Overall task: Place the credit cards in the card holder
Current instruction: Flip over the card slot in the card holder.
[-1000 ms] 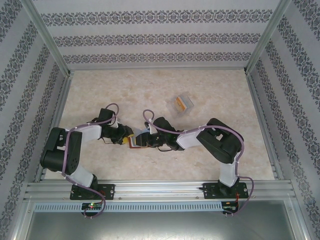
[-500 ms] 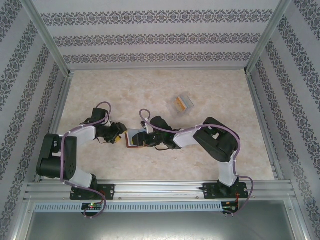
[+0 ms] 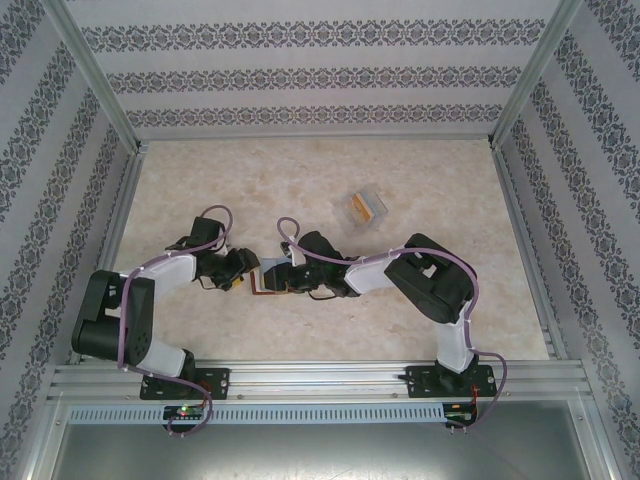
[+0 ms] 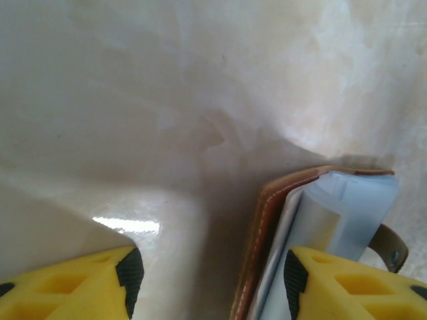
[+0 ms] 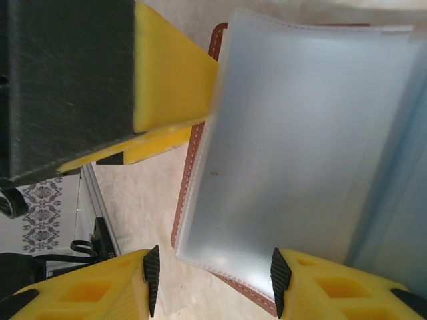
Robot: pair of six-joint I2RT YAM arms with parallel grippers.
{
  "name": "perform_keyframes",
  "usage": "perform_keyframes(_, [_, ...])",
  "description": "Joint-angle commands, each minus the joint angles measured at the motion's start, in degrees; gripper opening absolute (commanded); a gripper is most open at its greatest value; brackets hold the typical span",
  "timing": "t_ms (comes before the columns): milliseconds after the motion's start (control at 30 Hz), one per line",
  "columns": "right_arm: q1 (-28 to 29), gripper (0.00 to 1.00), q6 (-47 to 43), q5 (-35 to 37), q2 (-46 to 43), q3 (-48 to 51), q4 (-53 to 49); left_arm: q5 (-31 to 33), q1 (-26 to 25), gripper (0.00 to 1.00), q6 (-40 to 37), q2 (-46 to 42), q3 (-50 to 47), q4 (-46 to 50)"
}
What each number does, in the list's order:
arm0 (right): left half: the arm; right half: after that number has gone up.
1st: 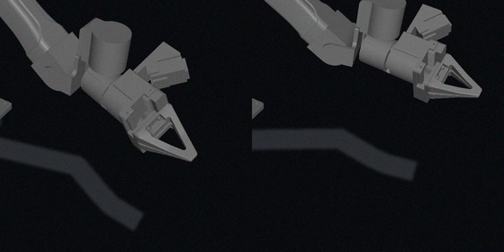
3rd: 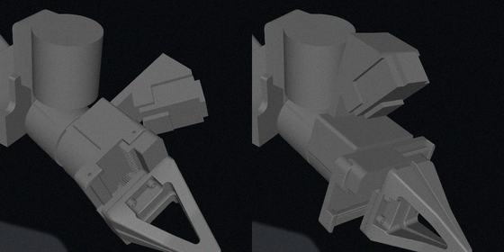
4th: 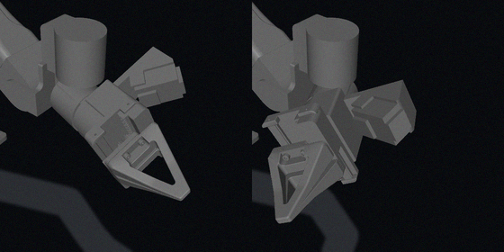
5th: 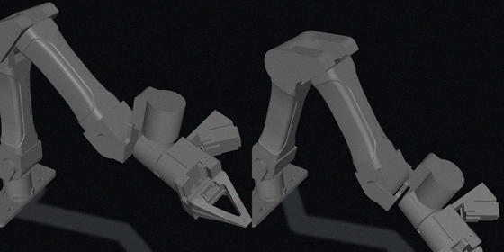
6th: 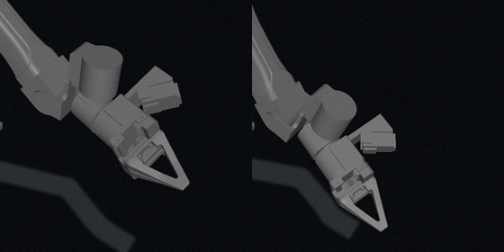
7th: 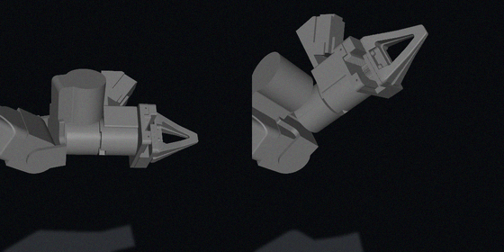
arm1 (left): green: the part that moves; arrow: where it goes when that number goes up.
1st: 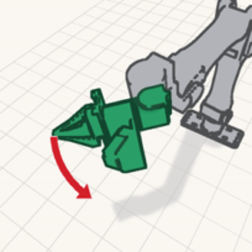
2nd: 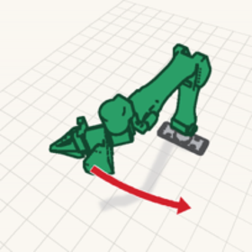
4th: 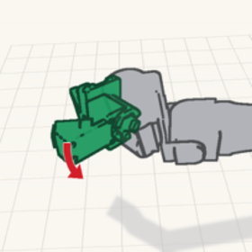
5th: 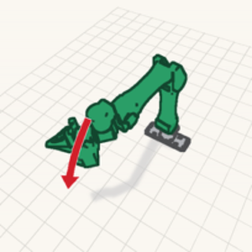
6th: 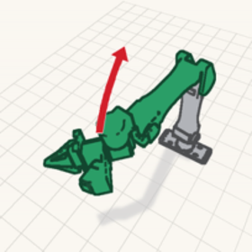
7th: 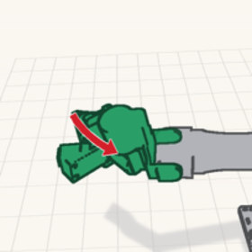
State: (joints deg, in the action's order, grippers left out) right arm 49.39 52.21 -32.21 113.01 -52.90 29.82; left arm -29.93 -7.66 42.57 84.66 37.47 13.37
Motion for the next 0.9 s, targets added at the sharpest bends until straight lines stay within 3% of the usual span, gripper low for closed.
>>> perform_keyframes(0, [0.4,0.51,-0.9,1.6,0.9,-0.7,-2.2,-2.3,-3.1,0.62,-1.8,1.9,1.0,-1.5])
perform_keyframes(300, [0.4,0.51,-1.8,3.3,-0.3,0.1,-2.7,0.5,-3.8,0.62,0.4,2.7,-0.8,-2.8])
perform_keyframes(467, [0.5,0.5,-1.5,2.7,0.2,-0.2,-2.5,6.4,-3.6,0.75,-2.4,-3.7,3.3,5.0])
perform_keyframes(533, [0.5,0.5,-1.8,2.8,0.4,-0.4,-2.6,7.3,-3.4,0.76,-3.0,-5.0,5.3,7.3])
perform_keyframes(867, [0.4,0.51,-1.3,3.2,-0.2,0.5,-1.6,3.4,-4.0,0.74,0.4,-1.8,1.3,2.2])
